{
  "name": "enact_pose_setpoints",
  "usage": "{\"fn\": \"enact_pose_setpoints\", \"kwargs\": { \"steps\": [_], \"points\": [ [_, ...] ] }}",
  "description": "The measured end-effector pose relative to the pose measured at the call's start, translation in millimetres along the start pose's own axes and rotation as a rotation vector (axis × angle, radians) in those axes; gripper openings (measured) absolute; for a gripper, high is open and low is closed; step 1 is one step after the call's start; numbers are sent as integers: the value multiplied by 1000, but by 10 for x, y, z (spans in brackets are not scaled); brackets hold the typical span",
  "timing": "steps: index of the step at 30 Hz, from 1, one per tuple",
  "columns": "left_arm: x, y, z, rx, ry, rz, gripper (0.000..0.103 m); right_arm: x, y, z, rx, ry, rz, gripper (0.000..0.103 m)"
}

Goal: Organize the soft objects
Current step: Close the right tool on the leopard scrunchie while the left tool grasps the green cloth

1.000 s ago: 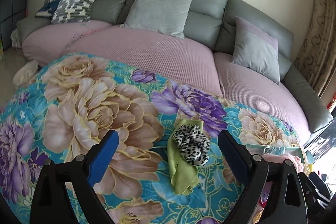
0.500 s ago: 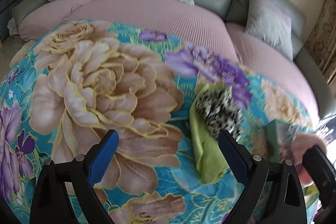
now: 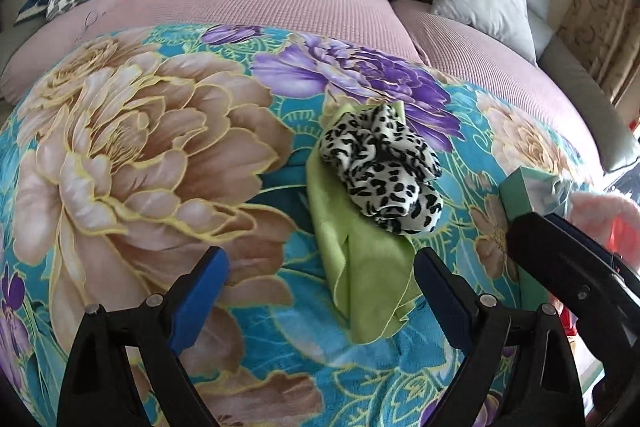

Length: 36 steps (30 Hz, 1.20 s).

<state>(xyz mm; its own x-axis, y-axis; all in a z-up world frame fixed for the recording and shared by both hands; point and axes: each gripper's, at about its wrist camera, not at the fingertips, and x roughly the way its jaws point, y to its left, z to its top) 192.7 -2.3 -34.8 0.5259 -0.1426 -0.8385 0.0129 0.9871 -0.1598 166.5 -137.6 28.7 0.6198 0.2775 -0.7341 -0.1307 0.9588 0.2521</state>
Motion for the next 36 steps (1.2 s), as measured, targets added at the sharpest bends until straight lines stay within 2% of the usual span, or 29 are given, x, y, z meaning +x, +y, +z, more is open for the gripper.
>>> {"fn": "enact_pose_setpoints", "kwargs": {
  "steps": [2, 4, 5, 6, 7, 9, 13, 15, 27, 32, 36],
  "points": [
    [16, -19, 3, 10, -4, 10, 80, 31, 2, 7, -1, 6, 2, 53],
    [17, -35, 6, 25, -13, 17, 62, 51, 12, 22, -7, 7, 3, 53],
    [19, -44, 8, 28, -15, 12, 58, 67, 15, 34, -9, 7, 7, 53],
    [18, -46, 11, 27, -16, 1, 49, 82, 18, 41, -10, 8, 11, 53],
    [11, -48, 13, 21, -17, -23, 32, 104, 21, 48, -12, 11, 13, 52],
    [11, -40, 13, 1, -14, -67, 13, 147, 28, 57, -16, 17, 16, 46],
    [2, -34, 7, -5, -15, -73, 9, 237, 38, 61, -17, 32, 31, 44],
    [-12, -5, 8, -11, -14, -76, 8, 286, 39, 57, -14, 43, 45, 40],
    [-53, 130, -6, -19, 7, -42, 8, 588, 105, 5, 11, 117, 139, 36],
    [-49, 158, -22, -21, 13, -39, 8, 670, 110, -20, 33, 137, 173, 21],
    [-42, 158, -28, -21, 13, -39, 8, 690, 108, -28, 43, 144, 189, 14]
  ]
}}
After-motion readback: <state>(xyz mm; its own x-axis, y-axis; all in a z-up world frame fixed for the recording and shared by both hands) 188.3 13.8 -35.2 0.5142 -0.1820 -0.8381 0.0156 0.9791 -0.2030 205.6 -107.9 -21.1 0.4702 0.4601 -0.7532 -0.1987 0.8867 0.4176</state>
